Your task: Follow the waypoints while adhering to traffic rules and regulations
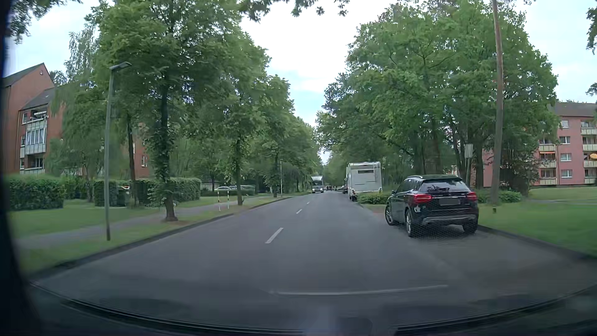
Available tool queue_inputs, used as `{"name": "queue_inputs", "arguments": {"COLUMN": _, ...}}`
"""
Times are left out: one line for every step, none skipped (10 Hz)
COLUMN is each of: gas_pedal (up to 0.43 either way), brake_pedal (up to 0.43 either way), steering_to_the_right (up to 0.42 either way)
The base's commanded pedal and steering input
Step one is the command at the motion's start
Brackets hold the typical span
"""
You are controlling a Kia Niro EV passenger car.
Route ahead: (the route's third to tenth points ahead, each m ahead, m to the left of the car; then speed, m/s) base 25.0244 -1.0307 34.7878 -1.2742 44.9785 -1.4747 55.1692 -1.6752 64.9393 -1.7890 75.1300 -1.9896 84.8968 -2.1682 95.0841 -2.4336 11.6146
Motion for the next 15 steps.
{"name": "queue_inputs", "arguments": {"gas_pedal": 0.157, "brake_pedal": 0.006, "steering_to_the_right": 0.003}}
{"name": "queue_inputs", "arguments": {"gas_pedal": 0.157, "brake_pedal": 0.006, "steering_to_the_right": 0.003}}
{"name": "queue_inputs", "arguments": {"gas_pedal": 0.157, "brake_pedal": 0.006, "steering_to_the_right": 0.003}}
{"name": "queue_inputs", "arguments": {"gas_pedal": 0.169, "brake_pedal": 0.006, "steering_to_the_right": 0.003}}
{"name": "queue_inputs", "arguments": {"gas_pedal": 0.169, "brake_pedal": 0.006, "steering_to_the_right": 0.003}}
{"name": "queue_inputs", "arguments": {"gas_pedal": 0.169, "brake_pedal": 0.006, "steering_to_the_right": 0.003}}
{"name": "queue_inputs", "arguments": {"gas_pedal": 0.169, "brake_pedal": 0.006, "steering_to_the_right": 0.003}}
{"name": "queue_inputs", "arguments": {"gas_pedal": 0.177, "brake_pedal": 0.006, "steering_to_the_right": 0.003}}
{"name": "queue_inputs", "arguments": {"gas_pedal": 0.177, "brake_pedal": 0.006, "steering_to_the_right": 0.003}}
{"name": "queue_inputs", "arguments": {"gas_pedal": 0.177, "brake_pedal": 0.006, "steering_to_the_right": 0.003}}
{"name": "queue_inputs", "arguments": {"gas_pedal": 0.177, "brake_pedal": 0.006, "steering_to_the_right": 0.003}}
{"name": "queue_inputs", "arguments": {"gas_pedal": 0.177, "brake_pedal": 0.006, "steering_to_the_right": 0.004}}
{"name": "queue_inputs", "arguments": {"gas_pedal": 0.177, "brake_pedal": 0.006, "steering_to_the_right": 0.006}}
{"name": "queue_inputs", "arguments": {"gas_pedal": 0.177, "brake_pedal": 0.006, "steering_to_the_right": 0.006}}
{"name": "queue_inputs", "arguments": {"gas_pedal": 0.177, "brake_pedal": 0.006, "steering_to_the_right": 0.007}}
